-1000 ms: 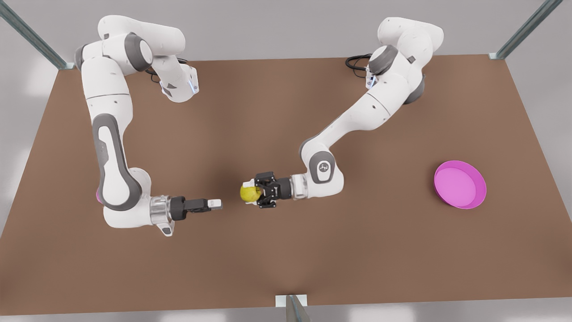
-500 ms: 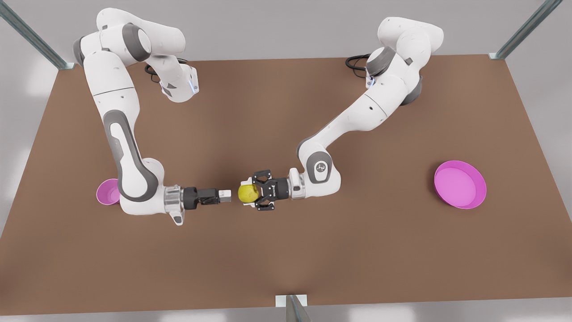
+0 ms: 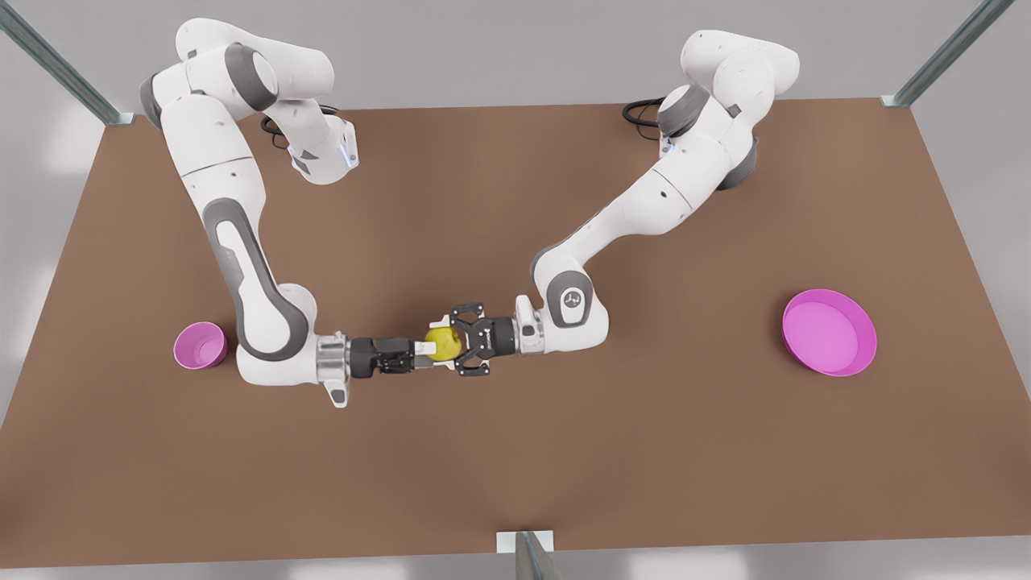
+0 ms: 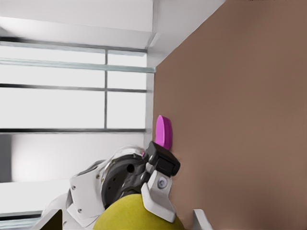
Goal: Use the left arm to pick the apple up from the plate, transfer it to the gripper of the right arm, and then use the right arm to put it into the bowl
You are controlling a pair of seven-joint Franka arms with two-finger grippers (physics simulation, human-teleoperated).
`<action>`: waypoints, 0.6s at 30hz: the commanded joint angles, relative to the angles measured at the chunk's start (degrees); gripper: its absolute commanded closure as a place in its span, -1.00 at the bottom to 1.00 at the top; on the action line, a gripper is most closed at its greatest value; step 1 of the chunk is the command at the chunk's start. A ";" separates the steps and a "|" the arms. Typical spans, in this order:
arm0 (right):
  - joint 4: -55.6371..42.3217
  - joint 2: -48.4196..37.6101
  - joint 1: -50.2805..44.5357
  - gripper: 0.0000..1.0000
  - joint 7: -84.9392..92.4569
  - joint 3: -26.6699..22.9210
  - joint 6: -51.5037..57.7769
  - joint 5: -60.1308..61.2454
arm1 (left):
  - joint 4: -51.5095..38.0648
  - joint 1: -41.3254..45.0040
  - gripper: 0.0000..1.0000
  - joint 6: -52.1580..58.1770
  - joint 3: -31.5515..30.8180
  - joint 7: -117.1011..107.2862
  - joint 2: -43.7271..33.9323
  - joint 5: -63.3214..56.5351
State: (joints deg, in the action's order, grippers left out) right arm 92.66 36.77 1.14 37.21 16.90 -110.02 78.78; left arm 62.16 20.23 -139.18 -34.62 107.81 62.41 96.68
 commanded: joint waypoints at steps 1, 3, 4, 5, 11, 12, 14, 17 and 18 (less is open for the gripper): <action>-0.02 0.23 0.00 -1.00 5.24 0.07 -1.07 0.06 | -0.02 0.08 -0.53 0.22 -0.01 6.18 -0.10 -0.08; -0.02 0.32 0.00 -1.00 5.59 0.07 -1.07 0.06 | -0.02 0.08 -0.53 0.22 -0.01 6.18 -0.10 -0.08; -0.02 0.50 -0.09 -1.00 5.77 0.07 -1.16 -0.03 | -0.02 0.08 -0.53 0.22 0.07 6.18 -0.10 -0.08; -0.02 0.50 -0.61 -1.00 5.77 0.07 -1.16 0.06 | -0.02 0.08 -0.53 0.22 0.07 6.18 -0.10 -0.08; -0.02 0.58 -1.84 -1.00 5.68 0.07 -1.95 0.06 | -0.02 -0.01 -0.53 0.22 0.16 6.18 -0.10 -0.17; -0.02 0.76 -2.28 -1.00 5.68 0.07 -2.65 0.06 | -0.02 -0.01 -0.53 0.22 0.16 6.18 -0.10 -0.17; 0.06 0.76 -2.37 -1.00 5.68 0.07 -2.65 0.06 | -0.02 -0.01 -0.53 0.22 0.16 6.18 -0.10 -0.17; 0.33 1.20 -2.46 -1.00 5.86 0.07 -2.57 -0.03 | -0.02 -0.01 -0.53 0.22 0.25 6.10 -0.10 -0.17; 0.41 1.20 -2.46 -1.00 6.29 0.07 -2.57 -0.03 | -0.02 -0.01 -0.53 0.22 0.25 6.18 -0.10 -0.17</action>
State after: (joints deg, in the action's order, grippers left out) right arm 93.03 37.96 -1.31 40.80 16.94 -112.26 78.76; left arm 62.17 20.22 -139.20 -34.34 111.94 62.42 96.61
